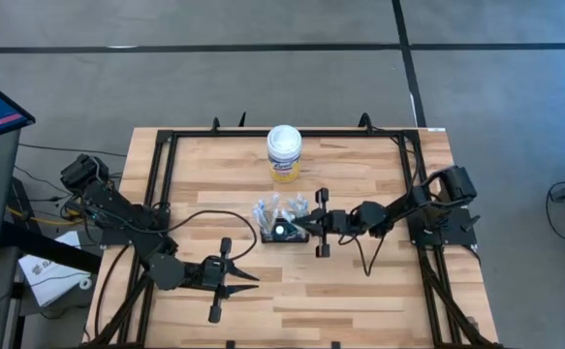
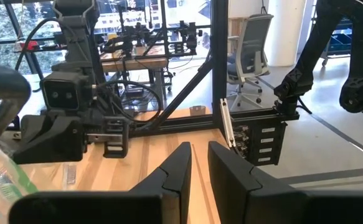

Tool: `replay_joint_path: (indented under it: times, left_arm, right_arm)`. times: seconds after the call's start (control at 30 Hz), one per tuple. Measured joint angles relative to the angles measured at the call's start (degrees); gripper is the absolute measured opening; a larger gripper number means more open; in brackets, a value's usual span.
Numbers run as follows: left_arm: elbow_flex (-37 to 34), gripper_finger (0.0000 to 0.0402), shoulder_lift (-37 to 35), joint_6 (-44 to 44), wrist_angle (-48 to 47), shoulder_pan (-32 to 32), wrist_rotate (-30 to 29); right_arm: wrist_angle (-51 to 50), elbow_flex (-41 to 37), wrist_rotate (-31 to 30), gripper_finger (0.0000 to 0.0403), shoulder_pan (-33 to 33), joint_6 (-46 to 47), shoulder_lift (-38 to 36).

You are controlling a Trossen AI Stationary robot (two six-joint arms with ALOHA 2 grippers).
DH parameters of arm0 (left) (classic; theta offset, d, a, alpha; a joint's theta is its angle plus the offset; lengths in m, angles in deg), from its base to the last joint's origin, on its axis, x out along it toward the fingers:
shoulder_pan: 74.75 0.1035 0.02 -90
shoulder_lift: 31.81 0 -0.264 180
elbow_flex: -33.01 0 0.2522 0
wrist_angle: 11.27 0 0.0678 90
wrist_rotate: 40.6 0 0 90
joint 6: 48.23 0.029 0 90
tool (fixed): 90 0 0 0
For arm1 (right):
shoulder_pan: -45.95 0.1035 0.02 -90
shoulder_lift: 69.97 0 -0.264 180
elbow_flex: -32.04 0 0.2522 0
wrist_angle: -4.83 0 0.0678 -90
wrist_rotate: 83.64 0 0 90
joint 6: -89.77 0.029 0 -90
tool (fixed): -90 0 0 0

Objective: Pick & Place toothbrushing station
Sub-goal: Put the green toothbrush into the mesh organizer

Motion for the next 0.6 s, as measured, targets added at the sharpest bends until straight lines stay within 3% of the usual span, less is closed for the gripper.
replay_joint_path:
  times: [0.6]
  left_arm:
    - [0.00,0.0049,0.00,-0.02,-0.02,0.00,0.00]
  right_arm:
    - [0.00,-2.69,1.11,0.0000,-2.30,1.35,0.08]
